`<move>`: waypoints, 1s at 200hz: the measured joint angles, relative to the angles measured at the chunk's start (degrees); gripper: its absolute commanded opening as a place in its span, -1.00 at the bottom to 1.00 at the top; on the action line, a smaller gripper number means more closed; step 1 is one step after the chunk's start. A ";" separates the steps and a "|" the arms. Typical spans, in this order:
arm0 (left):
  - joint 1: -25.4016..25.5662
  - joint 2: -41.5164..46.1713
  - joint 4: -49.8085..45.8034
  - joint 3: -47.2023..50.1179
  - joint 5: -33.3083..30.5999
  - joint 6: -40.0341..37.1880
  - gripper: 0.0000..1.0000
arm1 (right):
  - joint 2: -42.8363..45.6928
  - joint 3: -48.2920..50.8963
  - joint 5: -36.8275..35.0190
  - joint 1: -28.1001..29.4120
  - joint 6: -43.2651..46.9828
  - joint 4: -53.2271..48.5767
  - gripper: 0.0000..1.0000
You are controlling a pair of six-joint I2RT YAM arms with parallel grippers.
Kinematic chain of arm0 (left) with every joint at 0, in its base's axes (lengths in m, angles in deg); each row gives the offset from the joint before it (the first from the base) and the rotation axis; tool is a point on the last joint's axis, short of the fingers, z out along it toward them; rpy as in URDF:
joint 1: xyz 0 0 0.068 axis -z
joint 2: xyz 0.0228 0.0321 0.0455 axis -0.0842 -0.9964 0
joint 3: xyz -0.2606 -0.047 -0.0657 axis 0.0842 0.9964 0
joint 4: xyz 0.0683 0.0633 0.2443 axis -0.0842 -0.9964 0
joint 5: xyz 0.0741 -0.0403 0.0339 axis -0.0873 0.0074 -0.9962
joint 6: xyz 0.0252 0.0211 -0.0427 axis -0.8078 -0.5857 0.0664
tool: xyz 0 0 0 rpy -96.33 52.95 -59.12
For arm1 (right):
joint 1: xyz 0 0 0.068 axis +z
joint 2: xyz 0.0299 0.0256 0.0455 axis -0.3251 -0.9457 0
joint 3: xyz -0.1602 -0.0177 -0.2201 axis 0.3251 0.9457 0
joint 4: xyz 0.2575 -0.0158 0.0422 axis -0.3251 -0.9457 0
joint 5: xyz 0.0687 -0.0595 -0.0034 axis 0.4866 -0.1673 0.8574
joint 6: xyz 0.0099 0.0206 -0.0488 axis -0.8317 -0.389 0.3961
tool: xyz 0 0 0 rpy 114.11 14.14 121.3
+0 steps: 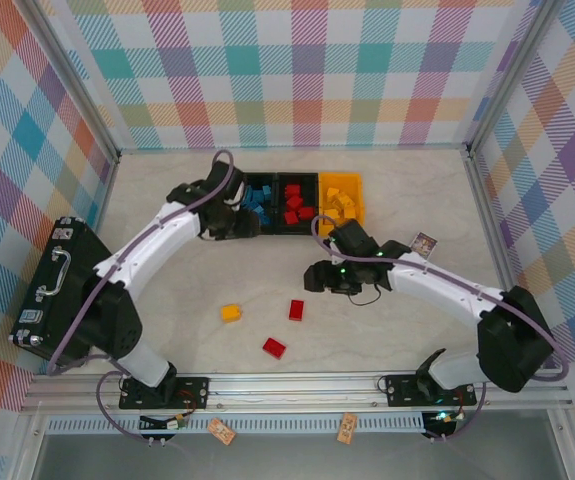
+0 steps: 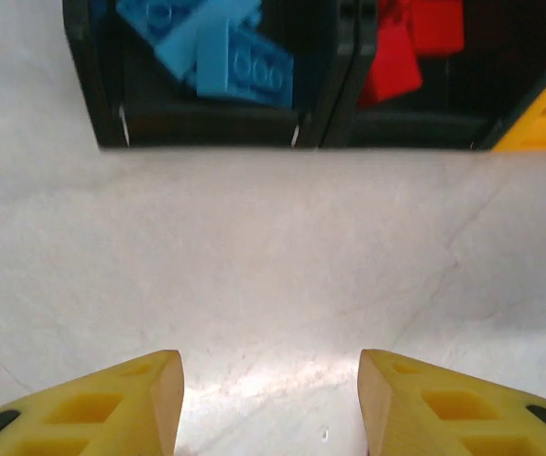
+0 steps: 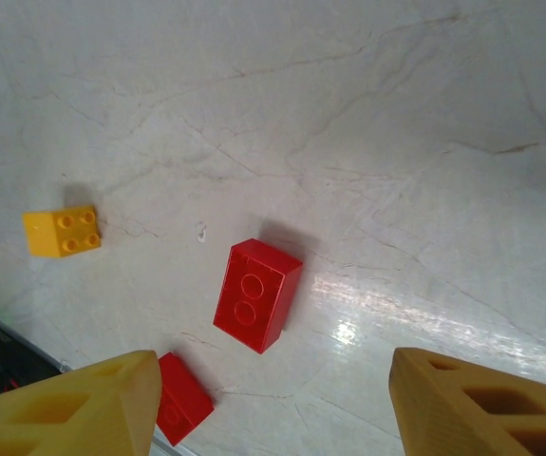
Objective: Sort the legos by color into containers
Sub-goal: Pick up the lego from the bottom-center of the table.
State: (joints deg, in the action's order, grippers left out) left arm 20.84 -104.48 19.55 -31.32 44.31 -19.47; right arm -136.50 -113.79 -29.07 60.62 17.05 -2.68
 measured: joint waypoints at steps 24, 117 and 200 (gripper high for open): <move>-0.57 5.68 2.29 9.53 3.43 2.51 0.03 | -3.82 -1.53 -1.14 2.19 -1.46 -0.13 0.30; -0.85 15.91 7.48 29.51 10.97 9.84 0.03 | -17.59 -9.20 -3.08 7.89 -5.07 -2.08 0.30; -0.85 16.11 8.70 31.54 11.96 10.03 0.03 | -26.99 -16.02 -5.51 10.21 -7.52 -8.09 -0.15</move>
State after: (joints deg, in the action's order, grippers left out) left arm 19.99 -88.37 28.25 0.22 56.26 -9.44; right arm -163.49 -129.82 -34.58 70.83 9.54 -10.77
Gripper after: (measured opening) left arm 0.516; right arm 0.478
